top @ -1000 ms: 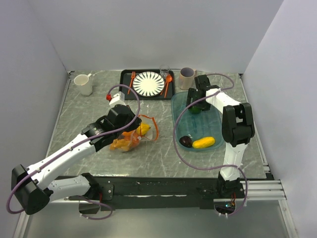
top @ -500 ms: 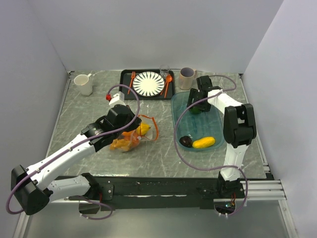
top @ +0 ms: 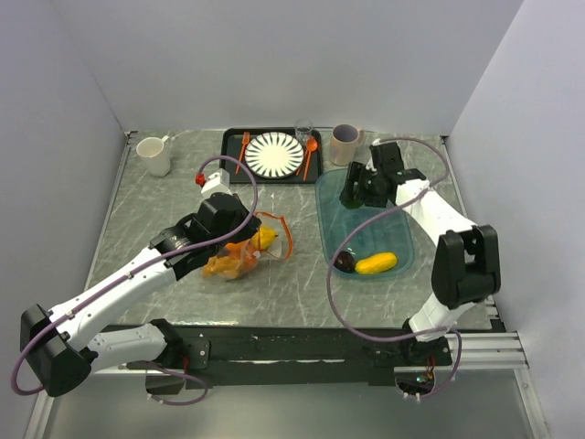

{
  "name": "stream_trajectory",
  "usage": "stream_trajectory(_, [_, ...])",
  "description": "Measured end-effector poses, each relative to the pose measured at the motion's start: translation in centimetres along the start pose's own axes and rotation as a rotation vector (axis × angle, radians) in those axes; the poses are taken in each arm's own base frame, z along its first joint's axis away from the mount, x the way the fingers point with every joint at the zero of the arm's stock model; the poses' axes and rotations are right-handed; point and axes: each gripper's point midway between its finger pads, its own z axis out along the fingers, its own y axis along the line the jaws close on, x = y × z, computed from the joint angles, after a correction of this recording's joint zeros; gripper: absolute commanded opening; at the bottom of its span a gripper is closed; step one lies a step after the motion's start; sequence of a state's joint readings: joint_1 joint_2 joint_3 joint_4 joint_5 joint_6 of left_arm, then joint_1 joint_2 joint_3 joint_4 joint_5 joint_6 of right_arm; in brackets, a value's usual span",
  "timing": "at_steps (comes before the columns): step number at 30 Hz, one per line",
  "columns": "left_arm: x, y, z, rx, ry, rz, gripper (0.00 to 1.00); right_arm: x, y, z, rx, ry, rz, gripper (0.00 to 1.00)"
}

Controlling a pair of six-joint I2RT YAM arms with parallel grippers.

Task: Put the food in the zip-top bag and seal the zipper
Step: Pick up the fake fruit from the bin, then place the fake fruit in the zipper food storage bag.

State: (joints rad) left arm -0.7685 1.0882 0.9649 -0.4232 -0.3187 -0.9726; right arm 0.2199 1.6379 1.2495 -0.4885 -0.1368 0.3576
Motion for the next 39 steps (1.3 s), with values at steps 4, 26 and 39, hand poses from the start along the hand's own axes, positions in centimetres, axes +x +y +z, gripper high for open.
stream_trajectory(4, [0.0,0.0,0.0,0.001,0.0,0.0,0.01,2.2,4.7,-2.2,-0.125,0.005,-0.084,0.3])
stream_trajectory(26, [-0.1,-0.2,-0.3,0.011,0.002,-0.003,0.01,13.5,20.7,-7.2,-0.594,0.194,-0.247,0.3])
stream_trajectory(39, [-0.1,-0.4,-0.6,0.023,0.002,-0.003,0.01,15.5,23.2,-5.1,-0.606,0.269,-0.266,0.37])
